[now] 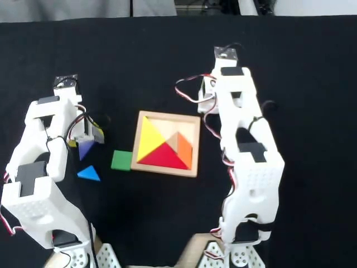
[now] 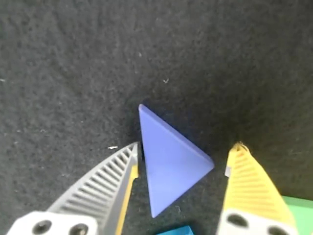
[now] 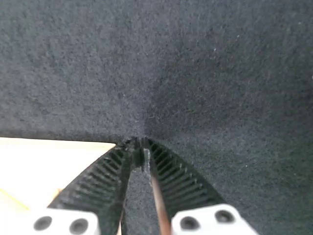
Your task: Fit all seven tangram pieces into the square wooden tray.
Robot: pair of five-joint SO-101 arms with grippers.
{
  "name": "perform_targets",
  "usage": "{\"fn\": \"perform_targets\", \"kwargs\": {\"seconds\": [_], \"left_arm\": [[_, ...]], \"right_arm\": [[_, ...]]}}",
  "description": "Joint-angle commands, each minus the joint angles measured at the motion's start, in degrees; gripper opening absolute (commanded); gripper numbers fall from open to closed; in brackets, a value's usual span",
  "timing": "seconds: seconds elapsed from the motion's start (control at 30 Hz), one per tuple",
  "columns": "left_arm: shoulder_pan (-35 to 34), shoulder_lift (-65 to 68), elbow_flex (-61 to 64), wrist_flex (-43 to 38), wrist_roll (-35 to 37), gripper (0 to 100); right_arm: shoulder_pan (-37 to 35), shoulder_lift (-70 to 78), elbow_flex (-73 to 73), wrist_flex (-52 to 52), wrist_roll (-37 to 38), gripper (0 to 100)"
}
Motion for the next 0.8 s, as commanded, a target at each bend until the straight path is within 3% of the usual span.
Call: {"fn": "perform_targets", "kwargs": {"seconds": [0.0, 0.27, 0.5, 0.77], "left_arm": [[0.9, 0.1, -1.8, -0.6, 2.6, 28], [0.8, 0.1, -1.8, -1.2, 3.3, 28], [0.0, 0.1, -1.8, -1.4, 4.8, 12], [0.2, 0.1, -1.8, -1.1, 4.6, 12]], "right_arm": [[0.1, -0.6, -1.5, -0.9, 0.4, 1.1], [0.1, -0.6, -1.5, -0.9, 0.4, 1.1], [0.1, -0.6, -1.5, -0.9, 0.4, 1.1], [0.1, -0.6, -1.5, -0.9, 0.4, 1.1]]}}
